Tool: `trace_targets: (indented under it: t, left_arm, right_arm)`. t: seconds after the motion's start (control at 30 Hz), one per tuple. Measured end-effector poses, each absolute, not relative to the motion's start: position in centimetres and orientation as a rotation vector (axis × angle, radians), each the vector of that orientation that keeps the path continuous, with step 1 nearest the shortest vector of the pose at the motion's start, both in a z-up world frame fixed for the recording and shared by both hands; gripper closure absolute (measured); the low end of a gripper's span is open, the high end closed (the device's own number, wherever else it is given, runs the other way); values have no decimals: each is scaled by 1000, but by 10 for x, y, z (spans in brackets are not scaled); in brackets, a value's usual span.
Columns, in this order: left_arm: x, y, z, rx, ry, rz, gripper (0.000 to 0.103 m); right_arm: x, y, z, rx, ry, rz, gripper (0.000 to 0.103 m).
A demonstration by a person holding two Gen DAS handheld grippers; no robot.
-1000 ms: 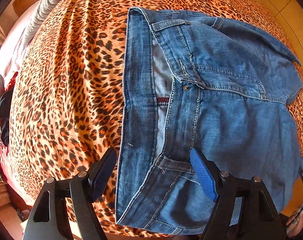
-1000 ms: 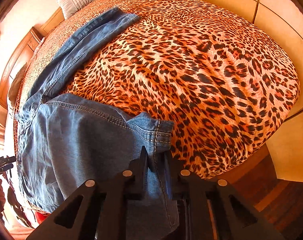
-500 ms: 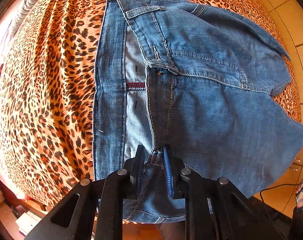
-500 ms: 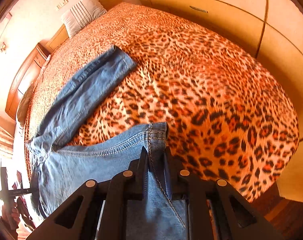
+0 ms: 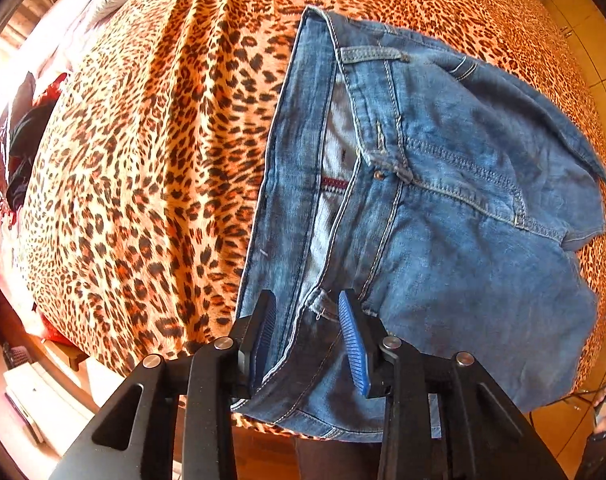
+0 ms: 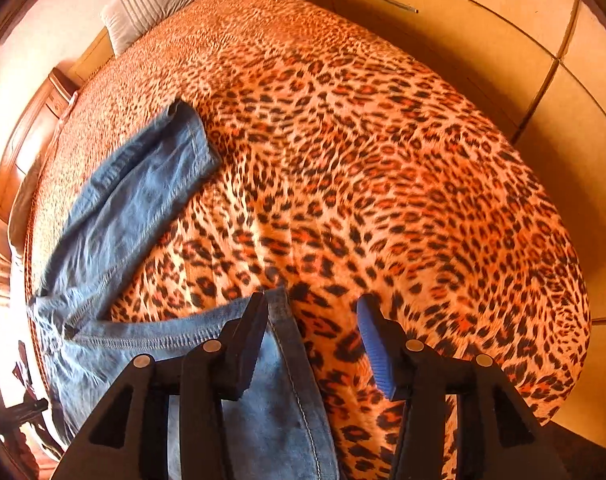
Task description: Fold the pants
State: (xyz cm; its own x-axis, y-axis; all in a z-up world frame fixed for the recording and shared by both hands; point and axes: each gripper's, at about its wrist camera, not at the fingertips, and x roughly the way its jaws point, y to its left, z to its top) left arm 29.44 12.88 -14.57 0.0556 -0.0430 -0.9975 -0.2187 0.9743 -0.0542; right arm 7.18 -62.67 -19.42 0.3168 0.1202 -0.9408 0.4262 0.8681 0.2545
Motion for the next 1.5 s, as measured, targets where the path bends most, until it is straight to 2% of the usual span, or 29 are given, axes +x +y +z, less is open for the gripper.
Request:
trace_targets:
  t: [0.03, 0.1, 0.13, 0.17, 0.27, 0.33, 0.53, 0.7, 0.73, 0.77, 0.8, 0.83, 0.87, 0.9, 0.97, 1.07, 1.13, 1.17, 1.23, 1.27, 1.3, 1.33, 1.37, 1.43, 1.5]
  left_arm:
    - [303, 130, -140, -211, 1490, 129, 66]
    - [325, 134, -130, -235, 1451, 126, 52]
    - [338, 136, -126, -262, 1429, 119, 41]
    - [347, 141, -122, -292, 1405, 109, 37]
    - [380, 145, -119, -390, 1391, 85, 36]
    - [399, 150, -123, -451, 1402, 74, 36]
    - [437, 154, -128, -536, 1394, 112, 36]
    - [471, 161, -163, -585, 1420, 123, 36]
    - [474, 161, -170, -602, 1429, 104, 40]
    - [478, 157, -176, -613, 1436, 79, 52]
    - [482, 152, -179, -592, 1430, 69, 61]
    - [486, 146, -178, -537, 1415, 71, 81]
    - [491, 141, -176, -479, 1403, 77, 87]
    - [498, 137, -176, -439, 1396, 88, 87]
    - [514, 133, -174, -386, 1387, 140, 98]
    - [540, 126, -183, -248, 1384, 257, 98]
    - [551, 125, -195, -146, 1412, 361, 98]
    - [553, 128, -198, -160, 1416, 373, 98]
    - [546, 141, -192, -293, 1382, 321, 98]
    - [539, 149, -187, -371, 1360, 274, 95]
    - [534, 155, -186, -431, 1352, 219, 93]
    - [527, 159, -184, -472, 1356, 174, 87]
    - [518, 161, -184, -509, 1354, 131, 73]
    - [502, 162, -186, -539, 1352, 89, 55]
    - [487, 155, -192, -547, 1365, 56, 52]
  right_arm:
    - [82, -629, -190, 523, 1237, -207, 54]
    - [106, -625, -182, 530, 1222, -180, 54]
    - [119, -621, -180, 537, 1214, -158, 54]
    - [133, -615, -177, 544, 1203, -126, 54]
    - [175, -593, -173, 541, 1178, -62, 52]
    - [204, -579, -177, 548, 1172, -21, 43]
    - [302, -555, -213, 524, 1263, -24, 43]
    - [352, -543, -240, 514, 1329, 17, 43]
    - [360, -540, -244, 496, 1342, 42, 49]
    - [364, -536, -242, 461, 1330, 67, 61]
    - [369, -533, -239, 424, 1315, 75, 92]
    - [375, -533, -237, 416, 1310, 82, 95]
    - [386, -534, -234, 419, 1303, 79, 95]
    - [399, -536, -228, 424, 1288, 69, 95]
    - [428, -540, -214, 465, 1226, 58, 95]
    - [473, -533, -209, 426, 1211, -15, 95]
    - [490, -524, -227, 373, 1305, -118, 77]
    - [493, -526, -233, 378, 1337, -142, 76]
    - [482, -539, -231, 445, 1277, -104, 75]
    - [474, -545, -228, 480, 1247, -83, 70]
    - [462, -552, -227, 511, 1236, -69, 57]
    - [453, -559, -228, 534, 1239, -54, 47]
    - [442, -565, -230, 545, 1249, -39, 46]
    - [421, -576, -236, 547, 1276, -31, 46]
    - [402, -582, -242, 532, 1305, -36, 46]
